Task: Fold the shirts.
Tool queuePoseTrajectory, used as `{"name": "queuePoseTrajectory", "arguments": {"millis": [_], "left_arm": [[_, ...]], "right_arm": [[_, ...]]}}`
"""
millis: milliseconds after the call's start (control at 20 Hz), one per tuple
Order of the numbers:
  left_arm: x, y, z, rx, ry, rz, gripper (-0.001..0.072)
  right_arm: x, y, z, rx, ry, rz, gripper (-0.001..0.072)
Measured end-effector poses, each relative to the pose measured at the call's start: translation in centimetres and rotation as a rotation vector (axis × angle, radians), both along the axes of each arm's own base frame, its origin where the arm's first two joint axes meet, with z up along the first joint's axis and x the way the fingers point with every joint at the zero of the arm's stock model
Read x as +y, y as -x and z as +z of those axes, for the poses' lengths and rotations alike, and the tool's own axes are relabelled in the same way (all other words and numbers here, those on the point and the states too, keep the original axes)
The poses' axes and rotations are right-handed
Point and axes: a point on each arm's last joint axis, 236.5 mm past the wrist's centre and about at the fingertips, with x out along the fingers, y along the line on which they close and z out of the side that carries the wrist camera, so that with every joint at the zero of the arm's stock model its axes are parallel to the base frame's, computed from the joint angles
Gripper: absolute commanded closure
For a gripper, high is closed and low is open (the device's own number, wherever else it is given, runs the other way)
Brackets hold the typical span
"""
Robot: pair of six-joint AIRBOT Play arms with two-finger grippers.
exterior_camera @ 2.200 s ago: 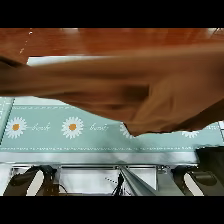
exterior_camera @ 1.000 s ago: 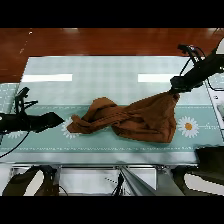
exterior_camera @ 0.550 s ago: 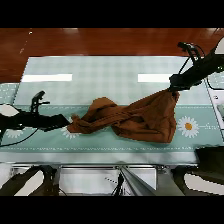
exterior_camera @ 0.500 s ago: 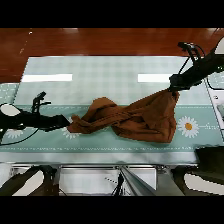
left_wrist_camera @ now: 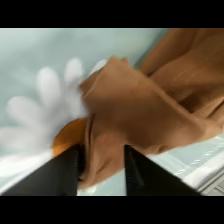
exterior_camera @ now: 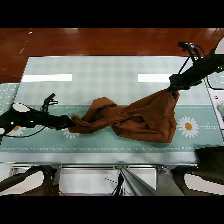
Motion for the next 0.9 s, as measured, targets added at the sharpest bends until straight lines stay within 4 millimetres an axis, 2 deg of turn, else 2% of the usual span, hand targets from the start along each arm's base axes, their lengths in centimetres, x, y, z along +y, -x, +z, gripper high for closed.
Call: {"name": "queuePoseTrajectory", "arguments": {"millis": [50, 200, 300, 350, 450, 550, 650, 750, 900], "left_arm": [[-0.4, 0.6, -0.4, 0.016, 0.009, -0.031, 0.0682], [-1.5, 2.1, -0.5, 0.067, 0.065, -0.105, 0.0683], [-1.2, 2.2, -0.1, 0.066, 0.068, -0.137, 0.0683], [-0.8, 1.6, 0.5, 0.044, 0.064, -0.138, 0.0683], [-0.8, -0.5, 4.0, -0.039, 0.111, -0.121, 0.0683], [-0.1, -3.8, 9.5, -0.206, 0.134, -0.089, 0.0683], [0.6, -6.7, 17.1, -0.416, 0.157, -0.057, 0.0683], [1.1, -8.6, 26.3, -0.673, 0.151, -0.012, 0.0683], [1.3, -8.7, 39.6, -1.059, 0.102, 0.058, 0.0683]], "right_arm": [[0.0, 0.0, 0.0, 0.000, 0.000, -0.001, 0.0688], [0.0, 0.0, 0.0, 0.001, 0.000, -0.002, 0.0689], [0.0, 0.2, 0.0, 0.006, 0.001, 0.000, 0.0688], [0.0, 0.3, 0.3, 0.002, 0.001, 0.000, 0.0689], [0.0, 0.6, 1.4, -0.022, 0.001, 0.000, 0.0689], [0.0, 0.7, 3.6, -0.085, 0.002, -0.001, 0.0689], [0.0, 0.6, 7.3, -0.204, 0.002, -0.005, 0.0689], [-0.1, 0.4, 12.7, -0.384, 0.002, -0.023, 0.0690], [-0.7, 1.2, 22.5, -0.707, -0.004, -0.085, 0.0690]]}}
